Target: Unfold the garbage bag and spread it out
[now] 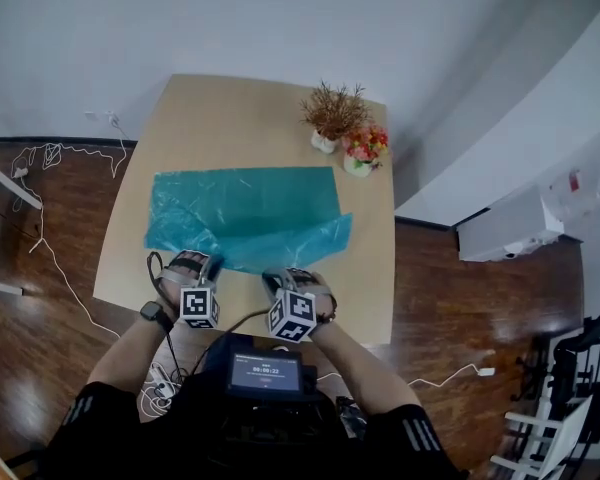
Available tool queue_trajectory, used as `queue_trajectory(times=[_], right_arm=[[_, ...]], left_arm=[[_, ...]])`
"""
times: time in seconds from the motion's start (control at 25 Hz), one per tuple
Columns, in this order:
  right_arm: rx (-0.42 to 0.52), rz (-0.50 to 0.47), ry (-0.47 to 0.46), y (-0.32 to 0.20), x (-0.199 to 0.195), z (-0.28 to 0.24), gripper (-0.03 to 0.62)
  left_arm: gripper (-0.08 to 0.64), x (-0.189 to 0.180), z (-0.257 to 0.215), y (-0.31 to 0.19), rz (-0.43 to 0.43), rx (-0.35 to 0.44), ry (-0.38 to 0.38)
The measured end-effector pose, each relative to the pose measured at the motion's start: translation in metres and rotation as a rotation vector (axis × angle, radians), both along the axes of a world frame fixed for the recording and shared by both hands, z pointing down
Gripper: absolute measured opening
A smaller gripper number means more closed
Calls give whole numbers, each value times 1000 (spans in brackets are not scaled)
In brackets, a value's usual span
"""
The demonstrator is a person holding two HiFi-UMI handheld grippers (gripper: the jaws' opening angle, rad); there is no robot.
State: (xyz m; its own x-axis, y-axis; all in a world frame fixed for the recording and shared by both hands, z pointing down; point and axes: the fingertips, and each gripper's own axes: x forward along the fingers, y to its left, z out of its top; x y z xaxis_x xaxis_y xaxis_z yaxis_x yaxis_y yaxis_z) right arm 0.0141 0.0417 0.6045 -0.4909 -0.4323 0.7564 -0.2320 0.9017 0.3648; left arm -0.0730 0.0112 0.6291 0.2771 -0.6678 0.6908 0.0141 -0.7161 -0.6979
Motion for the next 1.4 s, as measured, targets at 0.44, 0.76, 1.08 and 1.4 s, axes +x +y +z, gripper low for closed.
queue_trajectory(times=[0.44, 0.76, 1.08, 1.4], right_arm=[[-221, 92, -138, 46, 19, 21, 72], [-193, 203, -217, -6, 35, 1, 74], [-307, 312, -160, -91, 52, 32, 81], [-422, 354, -22, -151, 68, 117, 111]], left_arm=[[0, -24, 98, 65, -41, -160, -150], [0, -32, 144, 84, -103, -311, -146], [0, -35, 158, 88, -121, -360, -139], [0, -39, 146, 75, -145, -336, -87]])
